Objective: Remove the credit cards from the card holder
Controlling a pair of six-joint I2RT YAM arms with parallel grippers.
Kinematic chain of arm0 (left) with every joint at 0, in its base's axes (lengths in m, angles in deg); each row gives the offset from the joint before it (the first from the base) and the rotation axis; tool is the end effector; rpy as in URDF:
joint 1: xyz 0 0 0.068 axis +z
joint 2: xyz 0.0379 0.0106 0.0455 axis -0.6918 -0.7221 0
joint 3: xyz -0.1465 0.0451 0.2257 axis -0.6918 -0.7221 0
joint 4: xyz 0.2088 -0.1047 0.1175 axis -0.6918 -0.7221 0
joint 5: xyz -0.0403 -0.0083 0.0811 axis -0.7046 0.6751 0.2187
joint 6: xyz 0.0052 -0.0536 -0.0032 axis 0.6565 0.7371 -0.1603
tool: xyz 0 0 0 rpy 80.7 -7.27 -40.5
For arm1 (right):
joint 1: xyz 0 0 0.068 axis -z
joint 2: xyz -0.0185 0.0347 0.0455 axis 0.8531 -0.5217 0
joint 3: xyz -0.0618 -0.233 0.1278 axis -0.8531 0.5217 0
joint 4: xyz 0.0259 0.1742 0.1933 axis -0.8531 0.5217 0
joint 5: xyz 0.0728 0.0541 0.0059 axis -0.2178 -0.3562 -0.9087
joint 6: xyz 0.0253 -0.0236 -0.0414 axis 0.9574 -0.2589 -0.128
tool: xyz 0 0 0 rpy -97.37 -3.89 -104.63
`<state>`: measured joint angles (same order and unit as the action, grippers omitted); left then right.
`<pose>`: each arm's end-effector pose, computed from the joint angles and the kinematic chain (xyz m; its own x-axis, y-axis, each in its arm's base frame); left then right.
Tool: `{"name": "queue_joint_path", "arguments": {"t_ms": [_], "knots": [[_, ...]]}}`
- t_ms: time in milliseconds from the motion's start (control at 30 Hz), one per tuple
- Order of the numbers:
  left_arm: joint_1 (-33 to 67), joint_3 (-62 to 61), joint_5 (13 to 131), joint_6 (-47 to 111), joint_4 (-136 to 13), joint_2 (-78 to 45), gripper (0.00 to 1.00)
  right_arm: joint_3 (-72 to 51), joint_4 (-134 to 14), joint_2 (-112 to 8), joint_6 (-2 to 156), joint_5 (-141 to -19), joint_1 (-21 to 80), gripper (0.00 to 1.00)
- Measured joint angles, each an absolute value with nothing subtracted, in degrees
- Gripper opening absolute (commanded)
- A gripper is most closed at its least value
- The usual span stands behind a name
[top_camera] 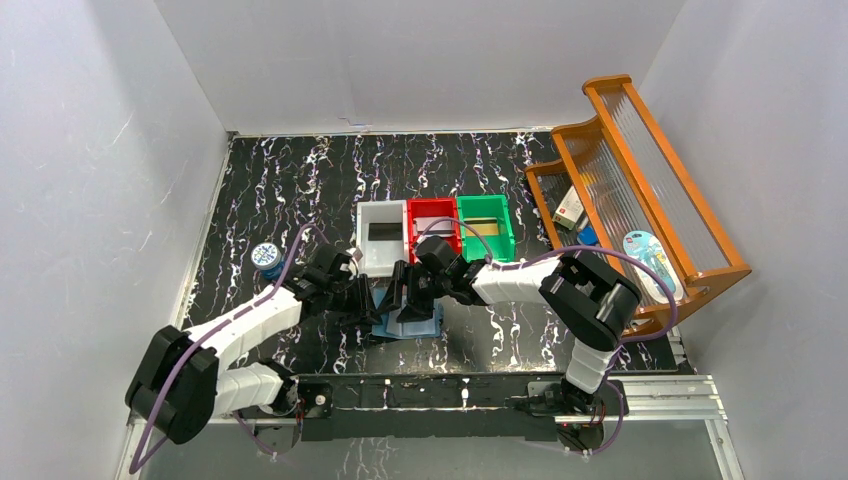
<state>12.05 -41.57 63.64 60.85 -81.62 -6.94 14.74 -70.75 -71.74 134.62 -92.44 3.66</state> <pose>0.1754 -0.1206 0.1787 -0.9391 -0.1528 -0.3079 0.0535 0.8199 -0.5701 0.1932 0.2964 0.1533 -0.9899 0.0616 -0.1274 -0.0624 0.6181 0.7837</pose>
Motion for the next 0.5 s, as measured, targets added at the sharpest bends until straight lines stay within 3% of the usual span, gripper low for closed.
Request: {"name": "queue_joint_path", "arguments": {"t_ms": [333, 500], "knots": [[11.76, -42.32, 59.73, 60.48, -77.97, -8.69, 0.05, 14.72, -70.73, -69.70, 134.33, -89.73, 3.37, 0.62], [11.65, -42.38, 58.59, 60.41, -76.81, -9.15, 0.01, 14.72, -69.42, -66.36, 133.28, -86.51, 3.35, 0.56]]}}
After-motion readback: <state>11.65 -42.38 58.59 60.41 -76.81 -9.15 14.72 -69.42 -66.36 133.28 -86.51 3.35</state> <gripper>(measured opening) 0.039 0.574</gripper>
